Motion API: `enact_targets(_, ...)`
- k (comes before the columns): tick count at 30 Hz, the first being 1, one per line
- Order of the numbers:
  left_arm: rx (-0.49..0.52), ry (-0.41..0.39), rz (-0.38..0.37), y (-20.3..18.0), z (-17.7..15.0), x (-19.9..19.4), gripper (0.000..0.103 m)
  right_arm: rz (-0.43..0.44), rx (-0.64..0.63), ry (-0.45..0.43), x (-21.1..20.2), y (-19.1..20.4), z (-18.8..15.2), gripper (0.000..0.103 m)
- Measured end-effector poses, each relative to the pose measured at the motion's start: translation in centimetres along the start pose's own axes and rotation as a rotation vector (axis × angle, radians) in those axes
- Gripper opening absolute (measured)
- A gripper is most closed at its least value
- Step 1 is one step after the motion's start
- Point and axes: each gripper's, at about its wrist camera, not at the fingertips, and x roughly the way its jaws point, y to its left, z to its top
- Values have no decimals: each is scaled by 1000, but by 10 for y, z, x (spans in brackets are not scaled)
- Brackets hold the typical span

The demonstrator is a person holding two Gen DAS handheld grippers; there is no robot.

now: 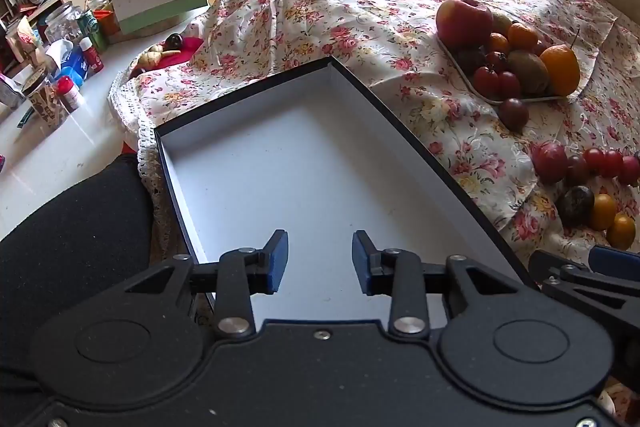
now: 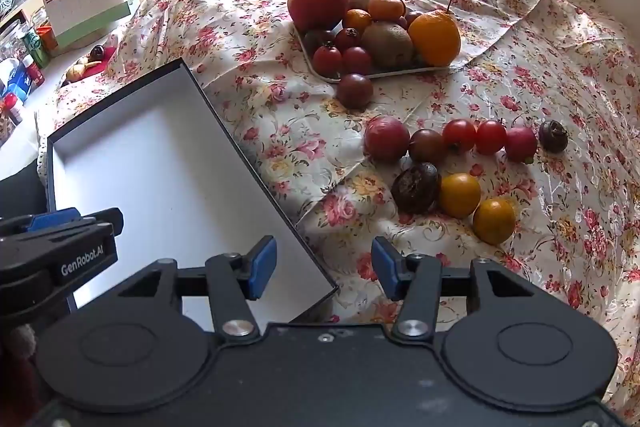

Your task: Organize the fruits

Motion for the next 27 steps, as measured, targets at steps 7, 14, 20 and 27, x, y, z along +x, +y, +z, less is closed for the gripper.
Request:
enact_targets(7,0,1,0,0,0,0,43,2,-2,6,0,2,0,54)
enact_targets(14,0,2,1,0,1,0,43,5,-6,9,0,3,-1,54)
enact_targets(20,1,2,2,0,1,0,43,11,-2,4,1,2,0,54)
enact_targets(27,0,3,2,0,1,0,43,14,-7,4,1,2,0,54)
